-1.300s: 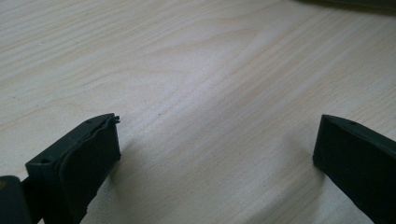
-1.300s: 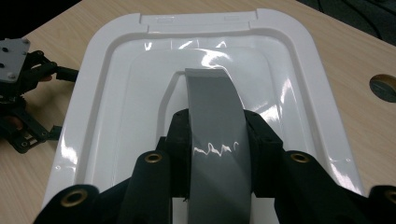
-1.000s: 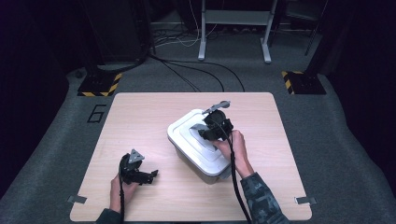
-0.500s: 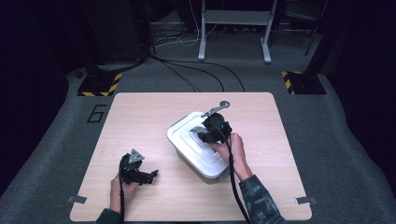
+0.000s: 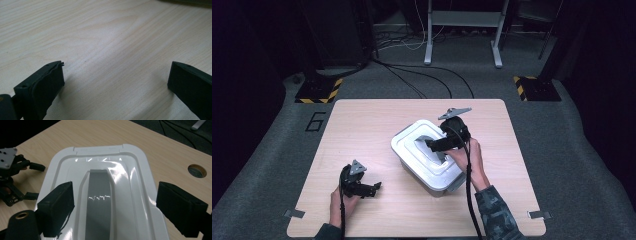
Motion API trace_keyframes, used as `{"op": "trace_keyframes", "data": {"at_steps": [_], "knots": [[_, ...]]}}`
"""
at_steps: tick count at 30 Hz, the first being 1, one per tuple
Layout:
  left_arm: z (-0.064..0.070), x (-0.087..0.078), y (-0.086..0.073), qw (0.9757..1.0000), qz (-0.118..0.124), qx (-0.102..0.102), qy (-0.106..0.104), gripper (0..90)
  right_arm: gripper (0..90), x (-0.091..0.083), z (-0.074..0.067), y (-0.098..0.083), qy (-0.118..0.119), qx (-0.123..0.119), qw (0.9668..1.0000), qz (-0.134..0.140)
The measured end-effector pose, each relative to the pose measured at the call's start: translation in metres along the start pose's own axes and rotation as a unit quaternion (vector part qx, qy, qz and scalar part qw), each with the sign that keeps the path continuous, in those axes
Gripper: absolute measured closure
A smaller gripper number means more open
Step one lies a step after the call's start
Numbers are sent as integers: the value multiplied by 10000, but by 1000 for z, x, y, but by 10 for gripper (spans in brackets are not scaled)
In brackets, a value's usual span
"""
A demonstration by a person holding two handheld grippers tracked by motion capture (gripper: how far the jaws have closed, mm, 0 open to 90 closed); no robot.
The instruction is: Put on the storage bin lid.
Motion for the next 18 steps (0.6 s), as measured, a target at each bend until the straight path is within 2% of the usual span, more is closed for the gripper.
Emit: {"op": "trace_keyframes", "data": {"at_steps": [4,8,18], "knots": [[0,0,0,10000,2,0,0,2,43,-13,12,2,-95,32,9997,207],[0,0,0,10000,0,0,-1,2,11,-27,26,1,-256,130,9990,337],[0,0,0,10000,0,1,-2,2,0,-60,74,-17,-778,533,9936,616]]}}
Point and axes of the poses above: each handheld gripper's, and its own axes: x roughly forward along the jaws, y roughly out of its top, z roughly to its right, the point moved 10 cm from there along x, roughly forward along the jaws, and after that the axes turned 5 degrees about -z, right-handed, at the moved point
